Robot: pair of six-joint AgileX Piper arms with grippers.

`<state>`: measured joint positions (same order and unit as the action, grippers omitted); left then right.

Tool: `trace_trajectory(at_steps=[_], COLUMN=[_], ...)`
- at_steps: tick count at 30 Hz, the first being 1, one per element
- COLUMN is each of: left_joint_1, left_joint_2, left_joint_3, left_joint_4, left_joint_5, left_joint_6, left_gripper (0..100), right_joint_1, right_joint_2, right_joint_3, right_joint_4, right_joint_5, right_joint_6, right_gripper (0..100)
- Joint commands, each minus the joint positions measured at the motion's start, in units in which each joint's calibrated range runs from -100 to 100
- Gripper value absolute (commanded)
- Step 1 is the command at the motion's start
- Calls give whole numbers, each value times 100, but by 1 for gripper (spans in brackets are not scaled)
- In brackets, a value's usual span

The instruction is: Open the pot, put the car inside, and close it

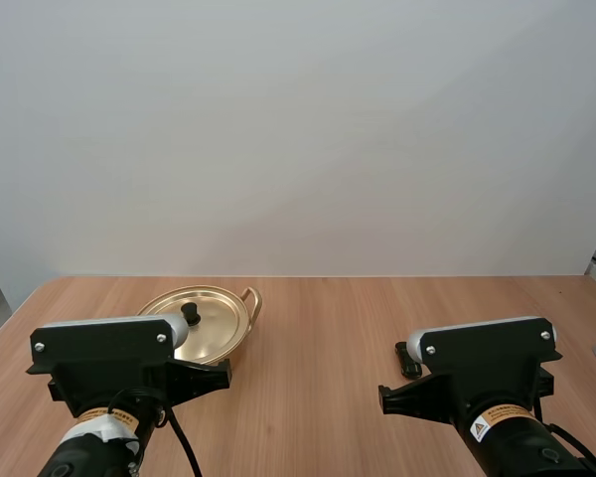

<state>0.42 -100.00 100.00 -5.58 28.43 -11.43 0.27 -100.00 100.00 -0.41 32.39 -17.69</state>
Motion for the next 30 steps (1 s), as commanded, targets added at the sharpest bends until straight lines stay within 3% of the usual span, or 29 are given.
trace_trajectory(at_steps=[1,27,30], left_joint_1=[2,2,2], left_joint_2=[0,0,0], left_joint_3=[0,0,0], left_joint_4=[4,16,181], left_joint_5=[4,6,-265], left_joint_6=[0,0,264], left_gripper=[0,0,0], right_joint_1=[-2,-2,-2], right_joint_2=[0,0,0], right_joint_3=[0,0,0], right_joint_4=[-3,-24,-225], right_joint_5=[3,-13,-701], right_joint_6=[3,3,-101], right_gripper=[0,0,0])
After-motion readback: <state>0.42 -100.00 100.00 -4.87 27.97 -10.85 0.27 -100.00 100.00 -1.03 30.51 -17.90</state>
